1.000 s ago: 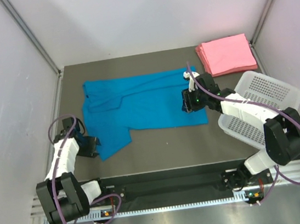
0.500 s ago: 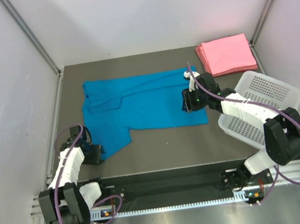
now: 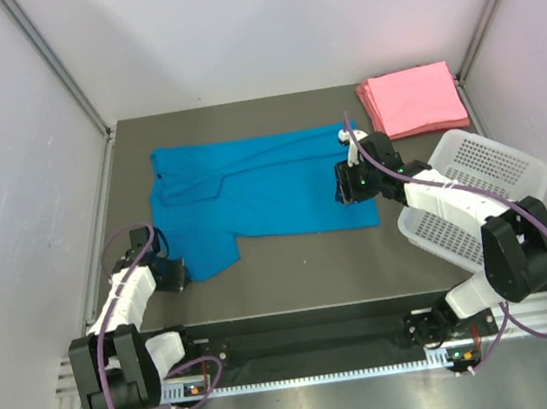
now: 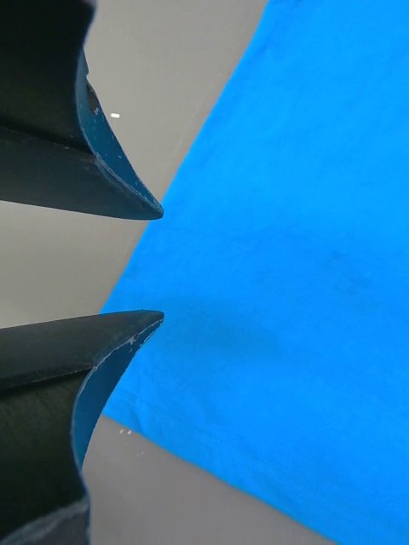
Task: Fold and stack the t-shirts
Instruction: Fold the tshirt
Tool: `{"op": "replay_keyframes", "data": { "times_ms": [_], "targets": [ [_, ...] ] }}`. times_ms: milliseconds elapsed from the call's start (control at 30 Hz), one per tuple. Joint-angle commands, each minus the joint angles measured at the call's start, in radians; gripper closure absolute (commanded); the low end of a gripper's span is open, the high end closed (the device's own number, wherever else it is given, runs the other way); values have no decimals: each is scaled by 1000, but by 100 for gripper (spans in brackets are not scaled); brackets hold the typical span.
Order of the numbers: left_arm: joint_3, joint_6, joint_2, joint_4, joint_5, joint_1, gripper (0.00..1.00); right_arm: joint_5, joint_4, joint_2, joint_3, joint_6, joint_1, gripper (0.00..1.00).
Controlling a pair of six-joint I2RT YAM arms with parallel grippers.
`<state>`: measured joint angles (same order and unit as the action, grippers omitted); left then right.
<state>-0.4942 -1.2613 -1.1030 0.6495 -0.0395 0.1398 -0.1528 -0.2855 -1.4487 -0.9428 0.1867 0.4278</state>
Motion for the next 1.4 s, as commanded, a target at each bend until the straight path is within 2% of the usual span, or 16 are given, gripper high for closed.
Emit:
{"op": "replay_keyframes", "data": {
  "times_ms": [0, 100, 200, 233, 367, 433, 533, 567, 600, 700, 767, 900, 1000, 1167, 1367],
  "targets": [
    [19, 31, -14, -103, -45, -5, 100, 58, -23, 51, -2, 10, -6, 52],
    [-10, 68, 2, -120, -48, -5, 100, 96, -64, 65, 13, -1, -3, 50],
    [-49, 103, 23, -134, -46, -5, 100, 147, -179, 38, -19, -9, -1, 50],
    [-59, 112, 28, -140, -43, -3, 100, 212, -207, 30, -42, 3, -1, 50],
    [-144, 152, 23, -159, -30, -5, 100, 295, -314, 22, -59, 156, -11, 52],
    [-187, 180, 15, -165, -25, -5, 100, 317, -317, 31, -44, 284, -11, 54],
    [-224, 209, -4, -174, -10, -3, 100, 305, -264, 42, -30, 295, -1, 56],
    [-227, 218, -14, -182, -5, -5, 100, 283, -239, 44, -28, 243, 0, 53],
    [-233, 235, -20, -189, 0, -5, 100, 251, -210, 45, -30, 97, 3, 51],
    [-268, 269, -53, -206, 0, -3, 100, 255, -193, 77, -24, -79, 14, 49],
    [-300, 281, -87, -228, 0, -3, 100, 266, -184, 93, -22, -137, 14, 49],
    [-336, 269, -144, -274, 24, -3, 100, 69, -210, 103, 1, -531, 38, 51],
    [-391, 270, -188, -274, 35, -3, 100, 64, -158, 116, 13, -656, 35, 54],
    [-423, 281, -209, -284, 29, -3, 100, -51, -254, 123, 21, -909, 31, 51],
    [-417, 274, -212, -326, 35, -3, 100, -106, -300, 73, 81, -1082, 29, 49]
  ]
}}
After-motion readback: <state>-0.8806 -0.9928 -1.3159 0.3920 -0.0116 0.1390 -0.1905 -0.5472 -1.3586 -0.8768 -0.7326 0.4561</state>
